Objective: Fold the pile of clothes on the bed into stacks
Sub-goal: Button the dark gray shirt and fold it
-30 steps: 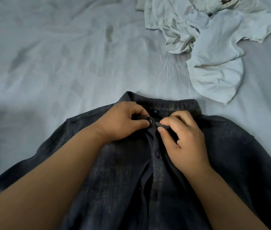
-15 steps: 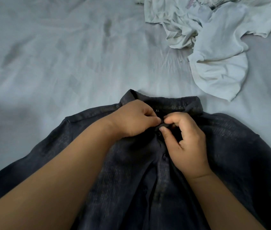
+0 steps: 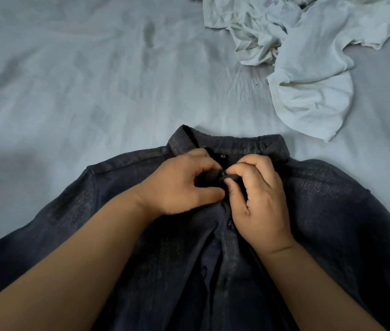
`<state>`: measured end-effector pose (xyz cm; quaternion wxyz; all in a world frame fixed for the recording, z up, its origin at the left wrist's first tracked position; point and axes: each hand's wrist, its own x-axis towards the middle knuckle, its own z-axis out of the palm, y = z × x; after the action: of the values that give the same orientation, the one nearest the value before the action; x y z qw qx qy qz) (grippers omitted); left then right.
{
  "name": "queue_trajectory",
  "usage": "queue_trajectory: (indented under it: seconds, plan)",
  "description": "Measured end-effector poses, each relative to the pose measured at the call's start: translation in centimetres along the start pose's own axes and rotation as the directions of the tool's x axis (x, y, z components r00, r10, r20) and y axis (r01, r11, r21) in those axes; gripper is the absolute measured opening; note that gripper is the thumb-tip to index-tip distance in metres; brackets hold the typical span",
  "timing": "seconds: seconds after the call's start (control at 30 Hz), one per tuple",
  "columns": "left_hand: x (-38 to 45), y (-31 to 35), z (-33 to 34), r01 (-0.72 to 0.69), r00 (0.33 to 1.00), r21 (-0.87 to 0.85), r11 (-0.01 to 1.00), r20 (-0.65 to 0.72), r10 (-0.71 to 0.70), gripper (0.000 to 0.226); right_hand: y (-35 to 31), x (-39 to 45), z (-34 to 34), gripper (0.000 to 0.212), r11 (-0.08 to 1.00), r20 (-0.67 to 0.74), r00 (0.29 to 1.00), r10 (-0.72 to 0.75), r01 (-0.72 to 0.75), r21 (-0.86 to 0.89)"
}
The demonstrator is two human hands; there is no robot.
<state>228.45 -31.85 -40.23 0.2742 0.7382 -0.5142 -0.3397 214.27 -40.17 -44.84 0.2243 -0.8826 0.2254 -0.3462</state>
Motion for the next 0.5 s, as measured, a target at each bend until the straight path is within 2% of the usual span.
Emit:
queue_trajectory:
  seconds: [0.17, 0.3, 0.5]
  plan:
    - [0.1, -0.5, 0.5, -0.113, 0.985, 0.045, 0.993, -0.124, 0.118, 0.041, 0.1, 0.1, 0.1, 0.022, 0.999, 0.016, 1.0, -0.006, 0.006, -0.051]
    - [0.3, -0.3, 1.1, -0.087, 0.978, 0.175, 0.981, -0.174, 0.118, 0.045, 0.1, 0.1, 0.2, 0.022, 0.997, 0.01, 1.0, -0.024, 0.024, -0.067]
    - [0.2, -0.4, 2.3, -0.049, 0.925, 0.124, 0.991, -0.37, 0.092, 0.04, 0.1, 0.3, 0.1, 0.023, 0.998, 0.039, 0.999, 0.016, -0.014, -0.057]
